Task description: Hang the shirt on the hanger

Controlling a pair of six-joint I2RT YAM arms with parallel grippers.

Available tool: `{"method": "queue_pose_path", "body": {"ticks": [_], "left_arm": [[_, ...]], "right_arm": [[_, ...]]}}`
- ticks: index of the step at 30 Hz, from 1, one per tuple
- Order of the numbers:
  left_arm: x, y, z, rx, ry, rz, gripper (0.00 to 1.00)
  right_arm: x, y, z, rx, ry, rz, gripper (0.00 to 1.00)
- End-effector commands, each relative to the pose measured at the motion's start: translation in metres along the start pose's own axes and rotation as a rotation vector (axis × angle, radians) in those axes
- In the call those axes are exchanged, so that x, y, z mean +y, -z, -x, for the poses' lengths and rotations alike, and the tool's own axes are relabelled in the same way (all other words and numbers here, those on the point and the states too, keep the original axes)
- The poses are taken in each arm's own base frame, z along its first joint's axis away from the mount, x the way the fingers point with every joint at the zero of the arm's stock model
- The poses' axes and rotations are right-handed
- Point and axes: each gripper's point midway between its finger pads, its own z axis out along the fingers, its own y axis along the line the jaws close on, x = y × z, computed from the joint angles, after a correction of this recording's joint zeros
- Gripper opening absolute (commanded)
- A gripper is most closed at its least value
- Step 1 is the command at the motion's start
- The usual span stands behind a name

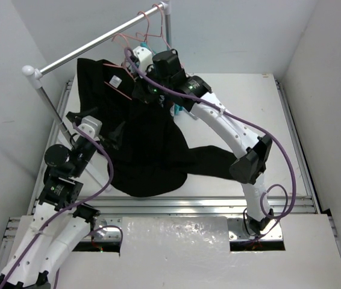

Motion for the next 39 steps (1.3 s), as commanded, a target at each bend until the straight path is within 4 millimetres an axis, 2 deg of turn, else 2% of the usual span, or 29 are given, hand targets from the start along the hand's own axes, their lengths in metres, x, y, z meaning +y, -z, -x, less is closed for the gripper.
{"method": "queue_pose_path", "body": {"ticks": [1,2,4,6,7,8,13,14,21,25,28,30,31,32,33,34,35,36,37,39], "left_arm": [[0.0,0.004,0.0,-0.017,-0.003,0.001,1.0],[0.0,0.006,0.001,-0.021,-0.002,0.003,1.0],[0.0,0.007,-0.006,-0.009,0.005,0.009,1.0],[-0.001,0.008,-0.009,-0.003,0.011,0.008,1.0],[-0.001,0.008,-0.011,0.0,0.016,0.009,1.0],[-0.001,0.008,-0.01,-0.003,0.015,0.009,1.0],[0.004,0.01,-0.013,0.006,0.006,0.039,0.99],[0.004,0.011,-0.015,0.009,0.004,0.04,1.0],[0.003,0.017,-0.021,0.017,0.023,0.051,1.0],[0.002,0.02,-0.024,0.021,0.029,0.05,1.0],[0.002,0.022,-0.023,0.015,0.024,0.05,1.0],[0.001,0.022,-0.025,0.018,0.023,0.046,1.0],[0.001,0.021,-0.025,0.016,0.026,0.045,1.0],[0.0,0.021,-0.026,0.019,0.027,0.04,1.0],[0.0,0.021,-0.026,0.021,0.026,0.039,1.0],[-0.001,0.021,-0.027,0.022,0.03,0.036,1.0],[-0.002,0.021,-0.027,0.023,0.031,0.033,1.0],[-0.003,0.021,-0.029,0.028,0.037,0.027,0.99],[-0.004,0.021,-0.03,0.028,0.037,0.021,1.0],[-0.006,0.02,-0.033,0.037,0.04,0.016,1.0]], "right_arm": [[0.003,0.016,0.064,-0.225,0.062,-0.046,0.0],[0.004,0.022,0.075,-0.268,0.074,-0.057,0.0],[0.0,0.022,0.081,-0.294,0.082,-0.078,0.0],[-0.003,0.015,0.088,-0.317,0.092,-0.086,0.0],[-0.003,0.017,0.098,-0.344,0.096,-0.089,0.0],[-0.005,0.005,0.092,-0.334,0.093,-0.089,0.0],[-0.014,-0.019,0.086,-0.348,0.104,-0.109,0.0],[-0.019,-0.029,0.079,-0.338,0.103,-0.122,0.0],[-0.03,-0.051,0.084,-0.396,0.074,-0.157,0.0],[-0.025,-0.054,0.077,-0.374,0.059,-0.131,0.0],[-0.024,-0.054,0.06,-0.318,0.055,-0.121,0.0],[-0.021,-0.045,0.062,-0.313,0.06,-0.114,0.0],[-0.021,-0.042,0.062,-0.311,0.058,-0.118,0.05],[-0.021,-0.041,0.056,-0.297,0.065,-0.118,0.19],[-0.017,-0.027,0.066,-0.318,0.076,-0.118,0.36],[-0.019,-0.021,0.068,-0.32,0.082,-0.131,0.6],[-0.019,-0.019,0.062,-0.304,0.103,-0.134,0.66],[-0.018,-0.004,0.073,-0.324,0.115,-0.14,0.7],[-0.018,0.001,0.071,-0.315,0.121,-0.145,0.74],[-0.017,0.013,0.071,-0.301,0.138,-0.149,0.77]]}}
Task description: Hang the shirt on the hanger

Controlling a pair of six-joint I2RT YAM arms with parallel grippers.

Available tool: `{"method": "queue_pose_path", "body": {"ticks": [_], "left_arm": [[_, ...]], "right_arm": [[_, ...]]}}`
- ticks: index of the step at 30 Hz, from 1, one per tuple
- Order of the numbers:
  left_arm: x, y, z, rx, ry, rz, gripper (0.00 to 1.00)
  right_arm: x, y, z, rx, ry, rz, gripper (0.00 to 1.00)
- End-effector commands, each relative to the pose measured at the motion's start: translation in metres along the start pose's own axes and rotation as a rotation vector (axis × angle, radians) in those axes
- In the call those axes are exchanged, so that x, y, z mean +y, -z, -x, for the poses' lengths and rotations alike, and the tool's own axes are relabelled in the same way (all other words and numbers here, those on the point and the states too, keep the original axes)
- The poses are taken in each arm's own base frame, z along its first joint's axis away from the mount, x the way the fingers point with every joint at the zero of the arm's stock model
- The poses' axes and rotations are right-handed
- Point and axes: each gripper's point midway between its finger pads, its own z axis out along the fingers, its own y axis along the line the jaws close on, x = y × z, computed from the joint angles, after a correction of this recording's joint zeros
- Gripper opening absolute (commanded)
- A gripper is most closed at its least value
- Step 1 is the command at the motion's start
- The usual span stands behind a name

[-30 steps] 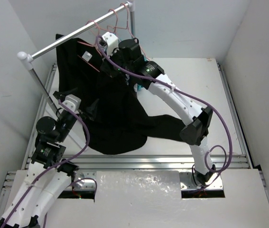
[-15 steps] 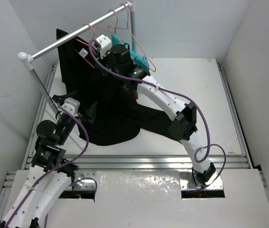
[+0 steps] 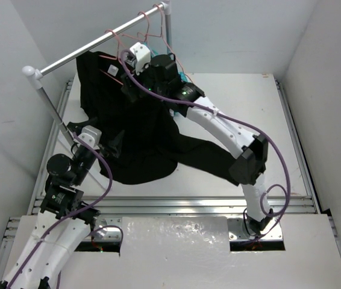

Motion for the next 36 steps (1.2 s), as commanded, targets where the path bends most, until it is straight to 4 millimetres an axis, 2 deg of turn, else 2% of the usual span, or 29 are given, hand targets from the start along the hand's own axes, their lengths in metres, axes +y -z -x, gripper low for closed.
{"method": "queue_pose_path", "body": {"ticks": [1,3,4,7,8,10,11,12,13,14,15,16,17,18,20,21,22,23,24,26,27,29,30,31,33,36], "left_arm": [[-0.002,-0.002,-0.004,0.003,0.018,-0.008,0.99],[-0.002,-0.003,-0.007,0.009,0.019,-0.011,0.99],[-0.004,-0.004,-0.009,0.017,0.021,-0.017,1.0],[-0.006,-0.008,-0.018,0.044,0.023,-0.03,1.0],[-0.007,-0.009,-0.023,0.056,0.028,-0.032,1.0],[-0.008,-0.011,-0.035,0.093,0.033,-0.034,1.0],[-0.008,-0.011,-0.044,0.117,0.034,-0.03,1.0],[-0.008,-0.012,-0.05,0.13,0.035,-0.024,1.0],[-0.008,-0.011,-0.064,0.164,0.037,-0.015,1.0],[-0.007,-0.01,-0.071,0.181,0.032,-0.009,1.0],[-0.005,-0.009,-0.077,0.192,0.025,0.002,1.0],[-0.007,-0.008,-0.088,0.21,0.019,-0.002,0.99],[-0.008,-0.007,-0.094,0.218,0.011,-0.004,1.0],[-0.008,-0.005,-0.097,0.22,-0.002,-0.004,1.0],[-0.009,-0.003,-0.107,0.231,-0.004,-0.002,1.0],[-0.009,-0.003,-0.111,0.236,-0.007,-0.003,0.99],[-0.01,-0.001,-0.116,0.249,-0.004,-0.005,0.99],[-0.01,-0.001,-0.118,0.255,-0.007,-0.005,1.0],[-0.011,0.0,-0.122,0.269,-0.007,-0.006,1.0],[-0.011,0.003,-0.129,0.287,-0.01,-0.001,0.99],[-0.009,0.004,-0.133,0.299,-0.012,0.012,1.0],[-0.008,0.007,-0.141,0.316,-0.016,0.023,1.0],[-0.007,0.007,-0.142,0.313,-0.019,0.024,0.99],[-0.007,0.007,-0.143,0.314,-0.02,0.027,1.0],[-0.006,0.007,-0.144,0.318,-0.018,0.033,1.0],[0.001,0.007,-0.149,0.335,-0.012,0.078,0.99]], "right_arm": [[-0.002,0.051,0.062,-0.117,0.046,-0.009,0.8],[0.003,0.064,0.064,-0.114,0.049,0.011,0.83],[0.006,0.077,0.068,-0.12,0.052,0.024,0.84],[0.013,0.097,0.069,-0.096,0.066,0.056,0.94],[0.018,0.111,0.078,-0.111,0.07,0.079,0.99],[0.027,0.124,0.065,-0.061,0.079,0.128,0.99],[0.031,0.144,0.072,-0.08,0.117,0.154,0.99],[0.046,0.148,0.042,-0.019,0.123,0.241,0.99],[0.053,0.157,0.024,0.022,0.137,0.287,0.99],[0.059,0.179,0.024,0.012,0.144,0.322,0.99],[0.07,0.182,-0.024,0.108,0.111,0.38,0.99],[0.072,0.188,-0.045,0.145,0.092,0.388,0.99],[0.072,0.199,-0.058,0.162,0.079,0.38,0.99],[0.067,0.2,-0.114,0.281,0.05,0.341,0.99],[0.059,0.209,-0.154,0.362,0.013,0.274,0.99],[0.055,0.214,-0.192,0.443,-0.058,0.213,0.99],[0.05,0.218,-0.206,0.463,-0.084,0.182,0.99],[0.049,0.227,-0.231,0.506,-0.112,0.155,0.99],[0.044,0.227,-0.236,0.5,-0.157,0.104,0.99],[0.014,0.238,-0.265,0.553,-0.185,-0.083,0.99],[-0.008,0.246,-0.276,0.577,-0.24,-0.201,0.99],[-0.041,0.265,-0.303,0.643,-0.33,-0.373,0.99],[-0.065,0.283,-0.32,0.679,-0.475,-0.5,0.99],[-0.074,0.297,-0.337,0.714,-0.538,-0.578,0.99],[-0.099,0.327,-0.356,0.751,-0.647,-0.785,0.99],[-0.109,0.343,-0.363,0.751,-0.677,-0.881,0.99]]}}
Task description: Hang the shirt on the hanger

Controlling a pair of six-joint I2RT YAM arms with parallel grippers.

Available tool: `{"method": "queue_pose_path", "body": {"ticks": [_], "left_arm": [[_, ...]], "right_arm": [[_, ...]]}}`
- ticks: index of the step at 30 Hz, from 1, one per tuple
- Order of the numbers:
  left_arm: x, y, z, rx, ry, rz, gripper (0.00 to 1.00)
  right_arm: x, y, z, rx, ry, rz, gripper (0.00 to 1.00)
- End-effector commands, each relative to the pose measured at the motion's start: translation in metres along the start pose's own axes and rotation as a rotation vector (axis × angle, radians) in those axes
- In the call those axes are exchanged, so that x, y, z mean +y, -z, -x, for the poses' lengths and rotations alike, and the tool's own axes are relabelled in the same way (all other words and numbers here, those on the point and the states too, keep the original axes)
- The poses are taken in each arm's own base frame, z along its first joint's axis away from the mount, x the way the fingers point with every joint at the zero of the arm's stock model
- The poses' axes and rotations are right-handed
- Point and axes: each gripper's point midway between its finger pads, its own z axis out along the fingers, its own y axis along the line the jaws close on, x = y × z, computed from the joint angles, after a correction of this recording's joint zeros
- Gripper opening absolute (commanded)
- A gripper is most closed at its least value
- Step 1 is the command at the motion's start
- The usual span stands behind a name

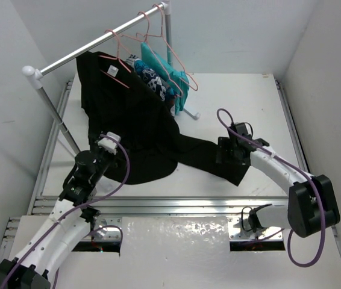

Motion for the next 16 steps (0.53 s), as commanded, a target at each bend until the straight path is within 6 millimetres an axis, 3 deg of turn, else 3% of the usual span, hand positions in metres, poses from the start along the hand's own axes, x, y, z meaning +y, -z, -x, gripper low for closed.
{"method": "queue_pose_path", "body": {"ticks": [1,5,11,16], "left_arm": [[0.014,-0.002,0.005,-0.027,0.008,0.076,0.99],[0.016,-0.002,0.003,-0.028,0.018,0.089,1.0],[0.014,-0.004,-0.002,-0.016,0.038,0.086,1.0],[0.017,-0.003,-0.002,-0.02,0.046,0.107,1.0]], "right_arm": [[-0.027,0.004,-0.001,-0.037,-0.162,-0.149,0.99],[-0.045,0.001,0.01,-0.109,-0.24,-0.267,0.99],[-0.061,0.001,-0.006,-0.002,-0.277,-0.416,0.99],[-0.063,-0.003,0.003,-0.103,-0.396,-0.427,0.99]]}}
